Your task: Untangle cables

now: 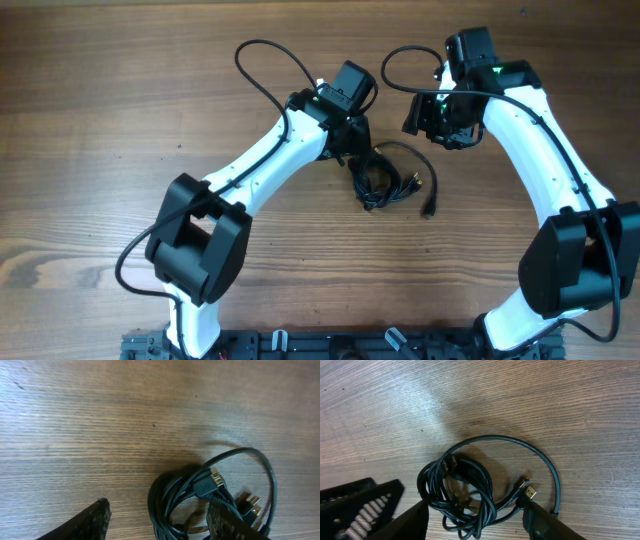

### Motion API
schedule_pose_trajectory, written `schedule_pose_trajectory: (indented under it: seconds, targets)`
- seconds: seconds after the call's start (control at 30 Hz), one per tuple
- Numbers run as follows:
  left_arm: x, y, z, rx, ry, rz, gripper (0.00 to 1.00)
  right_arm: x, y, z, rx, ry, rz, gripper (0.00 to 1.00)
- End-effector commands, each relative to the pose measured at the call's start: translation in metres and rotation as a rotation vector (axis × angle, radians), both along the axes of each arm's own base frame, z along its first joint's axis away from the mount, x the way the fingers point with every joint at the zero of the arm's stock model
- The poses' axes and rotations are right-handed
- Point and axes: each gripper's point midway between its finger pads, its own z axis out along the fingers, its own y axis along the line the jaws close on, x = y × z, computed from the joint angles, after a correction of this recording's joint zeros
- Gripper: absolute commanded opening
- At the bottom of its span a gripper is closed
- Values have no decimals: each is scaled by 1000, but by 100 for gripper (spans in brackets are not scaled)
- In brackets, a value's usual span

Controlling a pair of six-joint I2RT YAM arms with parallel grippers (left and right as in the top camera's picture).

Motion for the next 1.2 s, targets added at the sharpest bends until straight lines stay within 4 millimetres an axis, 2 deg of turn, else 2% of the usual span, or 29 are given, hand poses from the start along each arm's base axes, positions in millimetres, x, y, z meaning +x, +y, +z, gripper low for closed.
schedule_pose_trajectory:
  seconds: [0.0,0.17,0.27,0.33,0.43,0.5,0.6,0.67,0.73,0.83,0.93,1.0,1.07,1.17]
  targets:
    - [-15,-17,-20,7,47,-117,62,3,3,12,10,-38,24,63]
    - [-20,-18,-43,43,82,-143,59,2,3,12,8,-37,34,65]
    - [-26,-14,-64,69,124,-141,45,2,2,12,6,-35,38,67]
    - [-27,-11,-70,87,130,-132,33,1,2,12,6,-36,42,68]
    - [-25,-8,-70,101,121,-127,24,2,3,12,6,-37,42,68]
    - [-24,-8,-70,102,117,-124,5,2,3,12,6,-37,42,69]
    - [-15,-10,-66,86,83,-116,4,3,3,12,7,-41,41,68]
    - [-6,-9,-50,62,50,-102,4,5,5,13,18,-50,43,65]
    - [6,-7,-19,20,-7,-82,4,7,14,17,67,-66,68,63]
    - [15,0,20,-28,-78,-58,4,7,44,32,233,-123,217,60]
    - [20,4,55,-101,-126,-51,4,5,78,58,432,-231,417,59]
    - [22,5,76,-164,-148,-49,4,3,87,68,497,-271,477,59]
    - [26,12,93,-219,-163,-38,4,4,92,74,528,-296,502,59]
    - [34,28,100,-272,-146,-9,4,5,100,87,592,-355,556,59]
